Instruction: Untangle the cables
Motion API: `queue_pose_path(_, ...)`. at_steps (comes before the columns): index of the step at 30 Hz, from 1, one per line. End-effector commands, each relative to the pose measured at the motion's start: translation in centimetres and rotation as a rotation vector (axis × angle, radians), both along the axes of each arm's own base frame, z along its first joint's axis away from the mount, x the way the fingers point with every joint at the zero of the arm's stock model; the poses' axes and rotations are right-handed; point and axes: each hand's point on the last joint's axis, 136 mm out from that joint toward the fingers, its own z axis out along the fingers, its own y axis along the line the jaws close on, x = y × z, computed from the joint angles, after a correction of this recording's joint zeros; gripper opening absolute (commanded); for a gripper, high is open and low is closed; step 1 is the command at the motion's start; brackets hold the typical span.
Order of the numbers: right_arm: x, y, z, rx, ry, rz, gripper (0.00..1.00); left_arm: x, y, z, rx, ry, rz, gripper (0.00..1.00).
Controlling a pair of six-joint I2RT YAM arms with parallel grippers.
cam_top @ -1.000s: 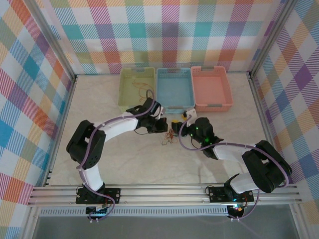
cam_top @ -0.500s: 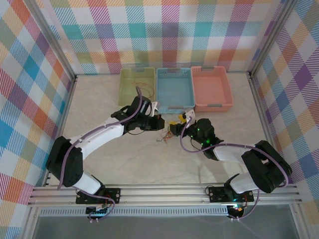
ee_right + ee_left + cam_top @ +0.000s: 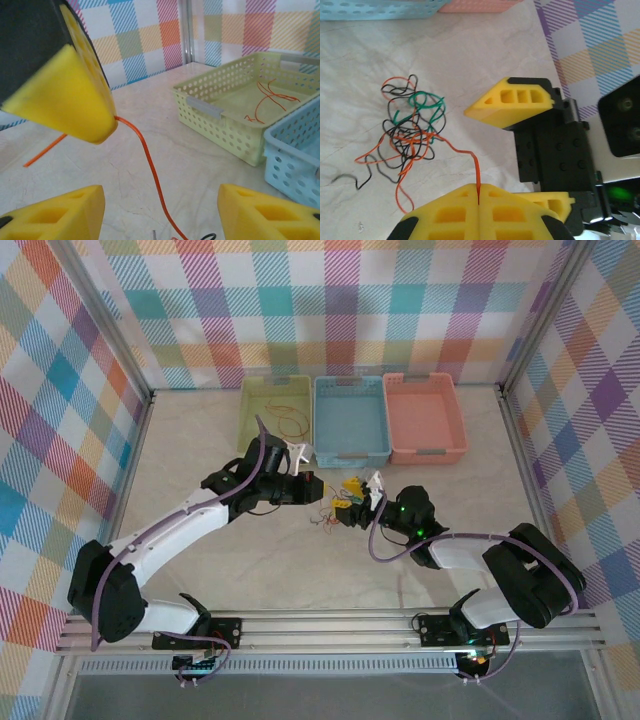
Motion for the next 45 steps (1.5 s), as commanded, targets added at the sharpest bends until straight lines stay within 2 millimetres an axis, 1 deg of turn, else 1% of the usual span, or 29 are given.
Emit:
queue_pose_path(1,-0.6,0.4,1.5,0.016,-0.096,0.029,0.62,-1.5,-0.4,1.1,-0.031,-0.012,-0.051,0.0)
queue_pose_path(4,-0.5,0.5,1.6,0.012,-0.119,0.017,0.6,-2.3,-0.7,1.9,-0.051,-0.014,-0.077,0.0)
queue_pose_path(10,-1.1,1.2,1.7,0.015,-0.165,0.031,0.59,-3.6,-1.5,3.2,-0.076,-0.015,-0.123,0.0)
queue_pose_path(17,-0.8,1.2,1.7,0.019,-0.18,0.004,0.57,-5.4,-2.5,5.3,-0.1,-0.029,-0.175,0.0)
queue_pose_path(25,-0.5,1.1,1.3,-0.001,-0.167,-0.011,0.5,-6.9,-2.8,8.4,-0.133,-0.062,-0.201,0.0)
queue_pose_path(30,-0.3,1.0,1.2,-0.007,-0.163,-0.024,0.48,-7.7,-3.2,11.2,-0.169,-0.097,-0.218,0.0)
queue_pose_path(36,-0.1,1.0,1.0,-0.011,-0.148,-0.027,0.47,-8.0,-2.7,14.8,-0.21,-0.158,-0.2,0.0)
queue_pose_path(45,-0.1,1.1,0.9,-0.016,-0.137,-0.02,0.45,-7.5,-2.3,18.3,-0.294,-0.201,-0.14,0.0)
